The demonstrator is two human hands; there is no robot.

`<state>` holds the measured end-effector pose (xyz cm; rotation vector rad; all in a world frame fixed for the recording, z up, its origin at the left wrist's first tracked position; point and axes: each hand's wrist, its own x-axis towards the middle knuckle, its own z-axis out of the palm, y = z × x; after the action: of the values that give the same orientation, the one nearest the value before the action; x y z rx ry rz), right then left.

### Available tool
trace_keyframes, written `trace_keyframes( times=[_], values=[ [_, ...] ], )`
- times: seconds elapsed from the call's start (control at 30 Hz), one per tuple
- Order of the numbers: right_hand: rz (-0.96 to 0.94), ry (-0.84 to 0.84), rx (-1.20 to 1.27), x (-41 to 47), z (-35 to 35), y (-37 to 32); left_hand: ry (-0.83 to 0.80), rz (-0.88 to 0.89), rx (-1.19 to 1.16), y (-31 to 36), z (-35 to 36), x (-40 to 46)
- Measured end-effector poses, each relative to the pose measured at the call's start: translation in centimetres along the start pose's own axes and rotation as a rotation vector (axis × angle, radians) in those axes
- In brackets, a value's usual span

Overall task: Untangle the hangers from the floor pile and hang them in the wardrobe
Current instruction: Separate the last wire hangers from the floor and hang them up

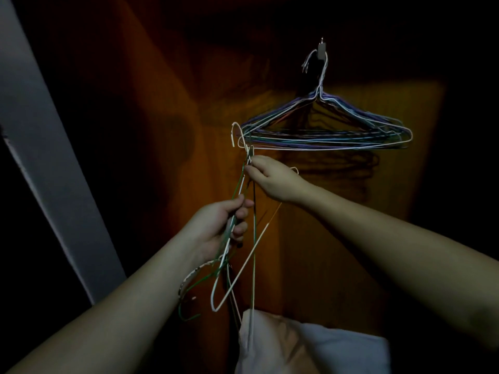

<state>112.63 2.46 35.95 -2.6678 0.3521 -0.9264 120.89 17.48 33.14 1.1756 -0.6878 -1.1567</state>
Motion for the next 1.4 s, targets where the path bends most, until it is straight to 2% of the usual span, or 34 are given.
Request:
trace_keyframes(
  times=[0.2,0.43,0.57,0.73,0.9,1.1,1.4],
  values=[
    [-0.060,0.082,0.059,-1.4,-0.9,-0.5,-0.030,-0.112,-0.074,-0.3,0.8,0.3],
    [-0.128,0.105,0.022,-2.3,-1.3,-0.1,0.191,-0.052,-0.140,-0.6,0.1,1.9],
    [-0.085,0.090,-0.024,-2.8,-2.1,1.1,0.349,-0.004,-0.201,-0.6,-1.4,3.5],
    [-0.037,0.094,-0.036,-3.9,-3.6,2.5,0.444,0.065,-0.269,-0.3,-3.1,4.8],
    [0.120,0.107,-0.152,-4.0,-5.9,5.7,0.438,0.071,-0.249,-0.4,-3.5,5.4],
    [0.311,0.177,-0.258,-3.4,-8.3,8.8,0.396,0.174,-0.175,0.4,-2.7,5.8],
    [0.340,0.358,-0.250,-2.4,-12.8,9.1,0.332,0.270,-0.064,2.0,0.5,5.8]
  ],
)
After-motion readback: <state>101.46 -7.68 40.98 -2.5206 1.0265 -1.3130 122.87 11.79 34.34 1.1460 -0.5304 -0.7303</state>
